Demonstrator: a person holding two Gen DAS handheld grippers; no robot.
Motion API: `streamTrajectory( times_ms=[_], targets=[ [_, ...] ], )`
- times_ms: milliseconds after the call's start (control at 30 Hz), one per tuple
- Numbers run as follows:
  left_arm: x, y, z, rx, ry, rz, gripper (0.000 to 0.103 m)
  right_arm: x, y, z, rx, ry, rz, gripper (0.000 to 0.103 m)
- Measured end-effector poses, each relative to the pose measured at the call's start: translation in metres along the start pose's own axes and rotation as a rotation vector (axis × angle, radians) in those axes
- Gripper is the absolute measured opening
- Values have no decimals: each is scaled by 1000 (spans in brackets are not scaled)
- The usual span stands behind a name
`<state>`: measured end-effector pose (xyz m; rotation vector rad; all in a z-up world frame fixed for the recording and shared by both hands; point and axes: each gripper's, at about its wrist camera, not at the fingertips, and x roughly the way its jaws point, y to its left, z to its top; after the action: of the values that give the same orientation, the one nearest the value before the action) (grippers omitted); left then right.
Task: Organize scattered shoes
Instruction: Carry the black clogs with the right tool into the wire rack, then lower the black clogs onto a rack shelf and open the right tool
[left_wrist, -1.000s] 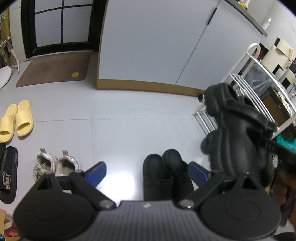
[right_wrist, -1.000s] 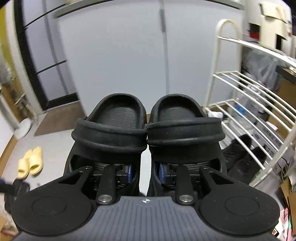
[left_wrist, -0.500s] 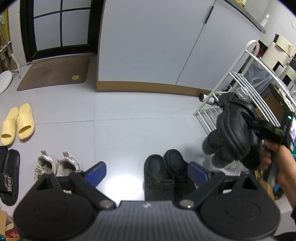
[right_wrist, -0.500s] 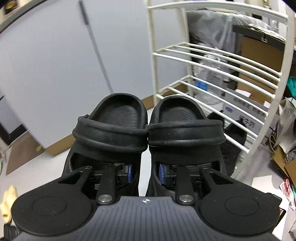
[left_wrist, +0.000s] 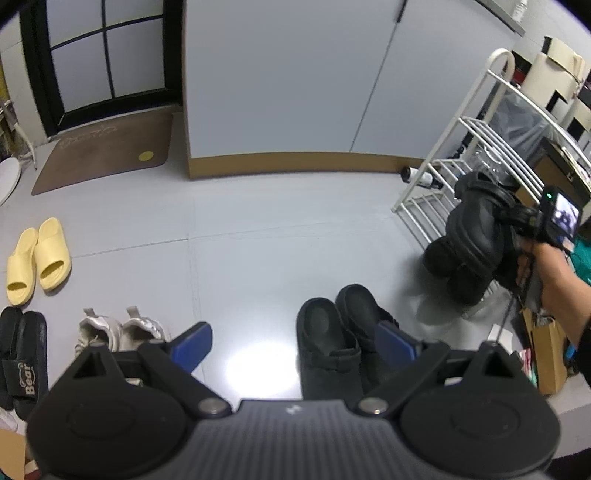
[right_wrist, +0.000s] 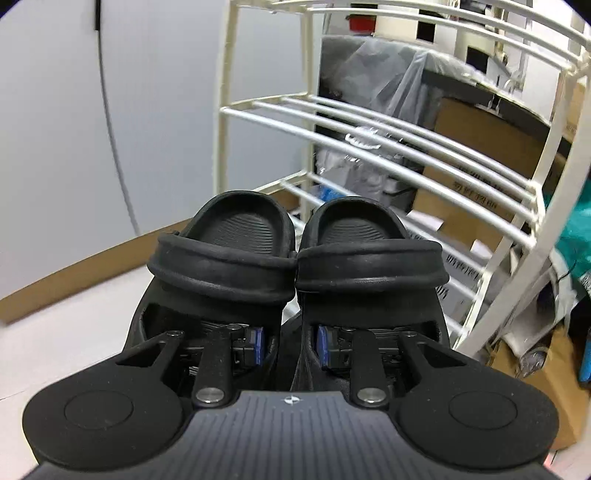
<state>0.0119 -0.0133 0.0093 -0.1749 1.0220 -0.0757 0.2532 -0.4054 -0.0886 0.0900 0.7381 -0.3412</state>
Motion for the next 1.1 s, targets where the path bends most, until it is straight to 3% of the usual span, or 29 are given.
streamTrajectory(
  times_ms=[233, 467, 1033, 1100],
  targets=[
    [9, -7, -4, 30, 27, 13, 96, 42, -29, 9, 142, 17, -43, 29],
    [17, -8, -1, 35, 39, 30, 96, 72, -52, 34, 317, 0, -187, 29],
    [40, -26, 5, 118, 75, 4, 96, 139, -73, 52, 448, -74, -387, 29],
    [42, -26, 5, 120, 80, 7, 96, 145, -74, 57, 477, -94, -442, 29]
  ],
)
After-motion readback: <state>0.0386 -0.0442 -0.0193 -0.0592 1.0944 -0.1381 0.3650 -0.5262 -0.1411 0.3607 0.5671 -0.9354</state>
